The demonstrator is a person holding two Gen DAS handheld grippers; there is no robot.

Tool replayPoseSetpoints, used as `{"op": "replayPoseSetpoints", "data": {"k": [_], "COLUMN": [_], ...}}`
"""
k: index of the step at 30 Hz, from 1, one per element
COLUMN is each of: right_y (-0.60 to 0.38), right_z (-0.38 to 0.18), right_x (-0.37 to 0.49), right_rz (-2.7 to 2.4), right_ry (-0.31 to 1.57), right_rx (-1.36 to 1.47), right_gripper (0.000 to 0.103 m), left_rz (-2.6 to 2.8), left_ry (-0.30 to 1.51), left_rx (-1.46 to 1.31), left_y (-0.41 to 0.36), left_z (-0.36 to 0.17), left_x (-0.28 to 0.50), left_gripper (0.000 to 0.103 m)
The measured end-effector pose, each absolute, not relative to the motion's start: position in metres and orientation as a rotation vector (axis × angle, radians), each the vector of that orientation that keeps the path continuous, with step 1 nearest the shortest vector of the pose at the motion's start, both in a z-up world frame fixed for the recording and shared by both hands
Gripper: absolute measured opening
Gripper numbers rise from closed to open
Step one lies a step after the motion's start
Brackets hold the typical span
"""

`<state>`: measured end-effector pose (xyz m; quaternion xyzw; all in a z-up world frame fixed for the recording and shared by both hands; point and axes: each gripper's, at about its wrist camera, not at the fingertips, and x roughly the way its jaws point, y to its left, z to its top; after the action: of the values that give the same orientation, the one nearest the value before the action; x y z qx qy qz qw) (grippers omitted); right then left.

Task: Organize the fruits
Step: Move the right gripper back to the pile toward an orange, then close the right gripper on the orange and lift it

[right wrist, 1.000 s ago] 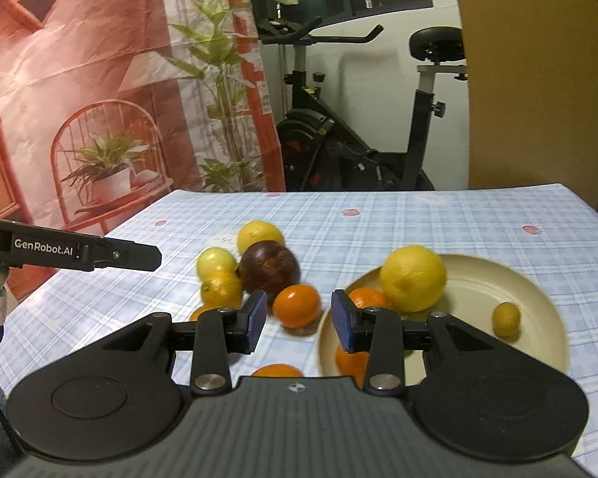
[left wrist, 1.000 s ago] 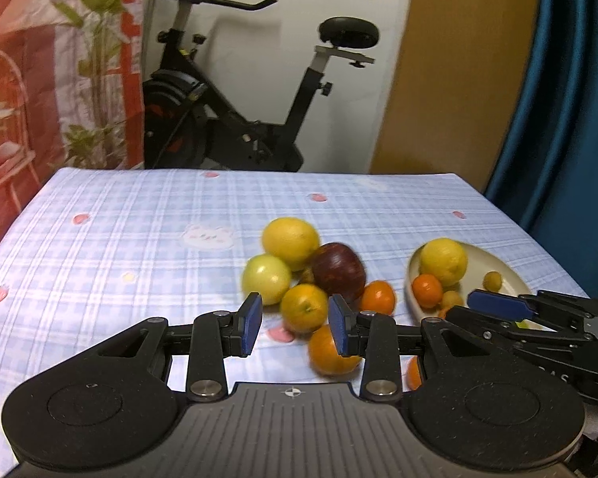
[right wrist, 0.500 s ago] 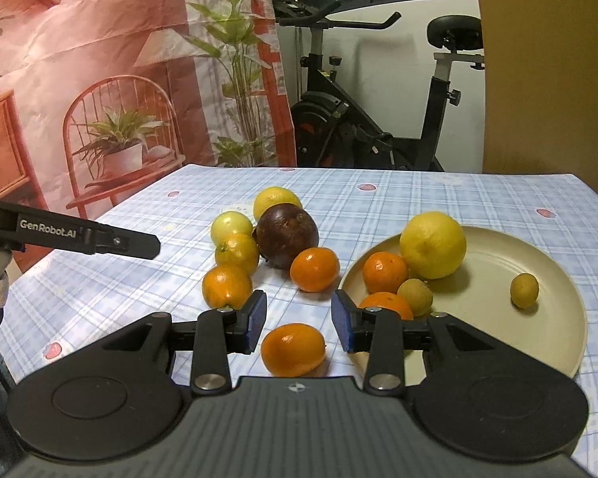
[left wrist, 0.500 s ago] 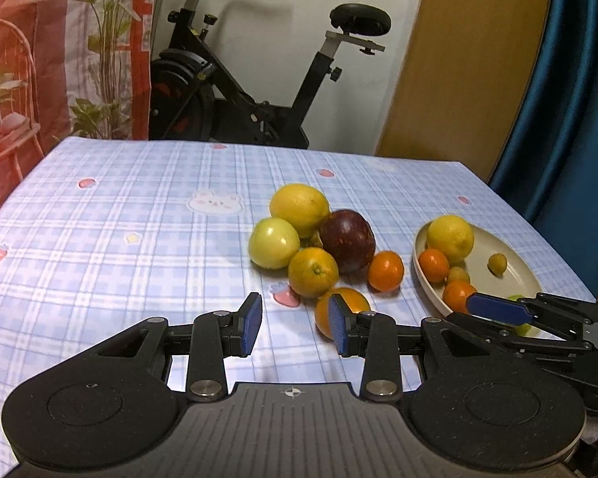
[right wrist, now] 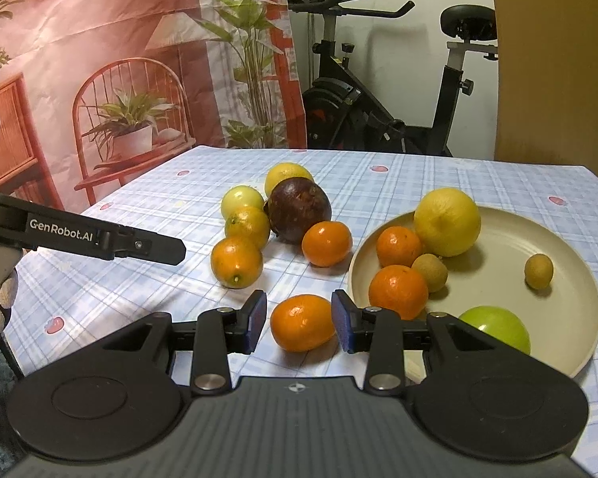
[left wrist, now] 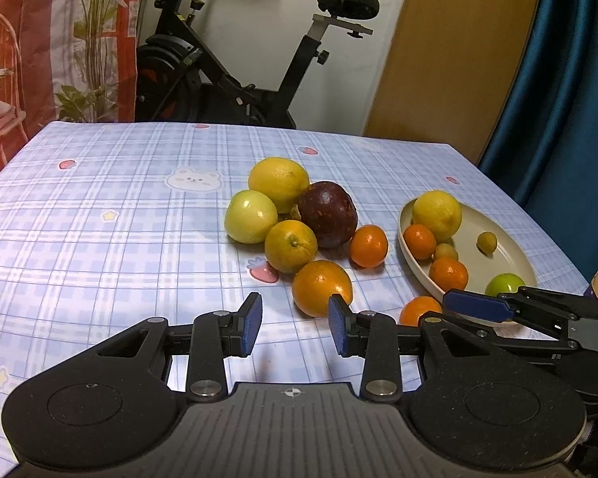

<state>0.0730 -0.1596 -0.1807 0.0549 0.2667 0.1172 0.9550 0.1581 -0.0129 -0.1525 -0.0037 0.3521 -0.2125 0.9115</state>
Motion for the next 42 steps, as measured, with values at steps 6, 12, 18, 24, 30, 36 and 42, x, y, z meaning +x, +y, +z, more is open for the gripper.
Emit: {"op": "replayPoseSetpoints", "data": {"k": [6, 12, 18, 24, 30, 36, 42], "right_y": [-0.159, -0.16, -0.159, -0.158, -0.155, -0.149, -0.148], "right_z": [-0.183, -0.184, -0.186, -0.188, -0.192, -0.196, -0.198], "right_x": [0.075, 0.074, 0.076, 0.077, 0.079, 0.081, 0.081], "right_rz": [0.24, 0.24, 0.232, 0.237, 0.268, 0.297, 0.307], "right_ry": [0.548, 0.549, 0.557, 0.565, 0.589, 0.603, 0.61], "right_rx": [0.111, 0.111, 0.109, 0.109, 0.105, 0.094, 0.096], "right_gripper": [0.039, 0.04, 0.042, 0.042, 0.042, 0.042, 0.042], "left_rz": [-0.438, -0.441, -0.442, -0.448, -0.462, -0.479, -0.518], "left_ry": [0.731, 0.735, 0.737, 0.739, 0.745, 0.758, 0.768], "left_rx": [-0.01, -0.009, -0.008, -0.007, -0.007, -0.015, -0.03], "left_y": [-0.013, -0.015, -0.015, -0.017, -0.019, -0.02, -0.024], "left_z": [-0.153, -0.154, -0.155, -0.156, -0.157, -0.158, -0.158], "left_x": [0.159, 0.16, 0.159, 0.159, 0.158, 0.158, 0.157], "left_gripper": [0.038, 0.038, 0.038, 0.038, 0.038, 0.038, 0.038]}}
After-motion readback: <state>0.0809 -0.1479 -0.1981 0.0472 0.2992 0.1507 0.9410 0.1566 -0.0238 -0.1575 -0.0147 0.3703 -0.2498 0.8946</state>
